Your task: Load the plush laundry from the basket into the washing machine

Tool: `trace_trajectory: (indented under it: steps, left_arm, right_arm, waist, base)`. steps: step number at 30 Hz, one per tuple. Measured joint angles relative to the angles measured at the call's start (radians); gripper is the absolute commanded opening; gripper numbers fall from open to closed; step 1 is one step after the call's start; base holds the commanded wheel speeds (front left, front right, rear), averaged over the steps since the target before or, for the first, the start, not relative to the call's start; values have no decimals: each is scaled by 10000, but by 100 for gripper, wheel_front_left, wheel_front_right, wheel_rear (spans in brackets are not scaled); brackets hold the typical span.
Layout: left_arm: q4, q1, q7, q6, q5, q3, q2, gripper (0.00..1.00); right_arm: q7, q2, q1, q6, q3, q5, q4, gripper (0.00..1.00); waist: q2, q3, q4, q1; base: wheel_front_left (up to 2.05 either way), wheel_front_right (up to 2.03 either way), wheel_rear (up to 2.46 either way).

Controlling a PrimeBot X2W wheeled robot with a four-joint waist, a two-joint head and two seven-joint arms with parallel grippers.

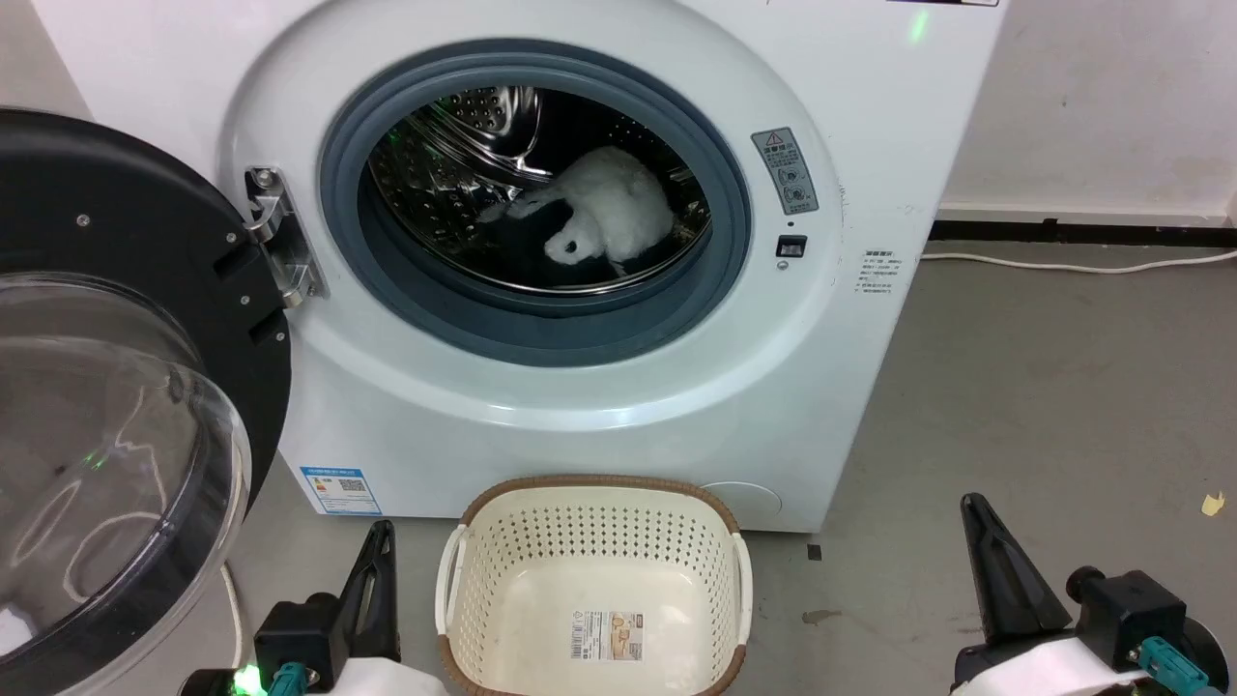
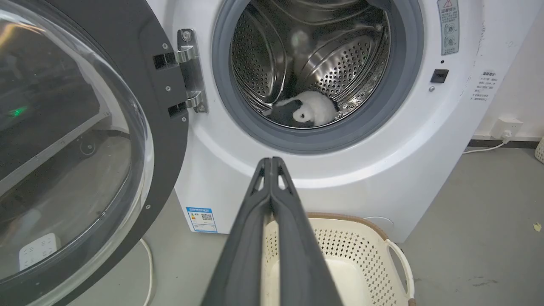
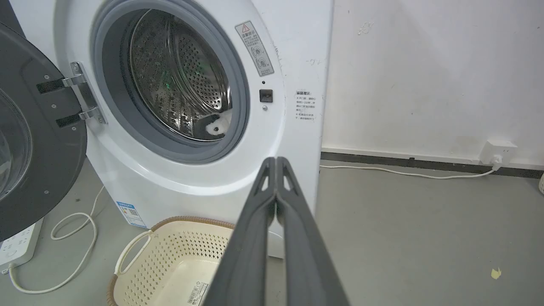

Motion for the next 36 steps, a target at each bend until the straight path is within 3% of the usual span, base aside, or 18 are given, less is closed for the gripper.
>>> trace_trajectory:
  steps: [36]
  left_arm:
    - [-332,-180,725,-157,474,211,-4,0]
  right_arm:
    - [732,0,-190,-2,-21,-412,-136,0]
  waist:
    - [1,66,12,-1]
  base:
    - [0,0,0]
